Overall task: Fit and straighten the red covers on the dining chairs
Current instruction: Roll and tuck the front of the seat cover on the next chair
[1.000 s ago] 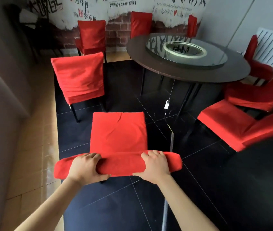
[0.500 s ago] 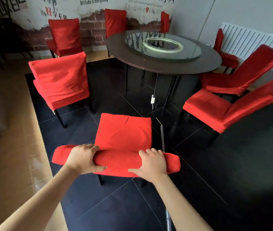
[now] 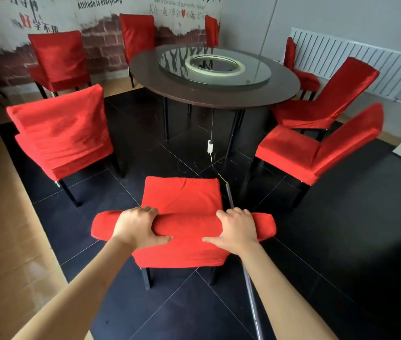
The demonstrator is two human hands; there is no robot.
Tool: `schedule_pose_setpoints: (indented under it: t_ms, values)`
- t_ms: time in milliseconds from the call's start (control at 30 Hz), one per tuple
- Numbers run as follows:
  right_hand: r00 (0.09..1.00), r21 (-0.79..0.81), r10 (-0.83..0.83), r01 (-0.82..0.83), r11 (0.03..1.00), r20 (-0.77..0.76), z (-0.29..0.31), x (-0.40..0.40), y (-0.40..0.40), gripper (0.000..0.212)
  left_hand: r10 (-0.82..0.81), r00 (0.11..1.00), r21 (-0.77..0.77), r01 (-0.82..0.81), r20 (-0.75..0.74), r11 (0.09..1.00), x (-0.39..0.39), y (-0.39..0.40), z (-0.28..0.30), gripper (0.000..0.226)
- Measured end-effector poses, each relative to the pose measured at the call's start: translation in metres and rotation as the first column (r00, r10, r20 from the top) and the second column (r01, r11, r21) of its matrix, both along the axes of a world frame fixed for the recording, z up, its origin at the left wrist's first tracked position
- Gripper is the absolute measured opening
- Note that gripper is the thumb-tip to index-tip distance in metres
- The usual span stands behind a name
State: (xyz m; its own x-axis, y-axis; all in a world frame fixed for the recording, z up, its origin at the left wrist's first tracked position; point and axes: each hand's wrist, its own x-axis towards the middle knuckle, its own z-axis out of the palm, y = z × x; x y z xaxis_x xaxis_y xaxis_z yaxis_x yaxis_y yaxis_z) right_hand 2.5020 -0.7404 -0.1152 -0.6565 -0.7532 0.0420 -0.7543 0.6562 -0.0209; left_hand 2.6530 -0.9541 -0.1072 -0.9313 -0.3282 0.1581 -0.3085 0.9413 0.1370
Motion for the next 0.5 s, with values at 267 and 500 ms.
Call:
schedule_pose_setpoints:
  t_ms: [267,500]
  values:
    - [0.993,-0.013,0.027,-0.029,1.0,-0.112,-0.006,-0.012,-0.007,0.079,-0.052,0.997,-0.008,0.052,-0.065,0.999,-0.009,-0.011,-0.007,0.061]
    - [0.991,0.019,0.018,-0.016,1.0,-0.135,-0.005,-0.014,-0.011,0.08,-0.093,0.994,-0.06,0.09,-0.052,0.994,-0.015,-0.018,-0.008,0.06]
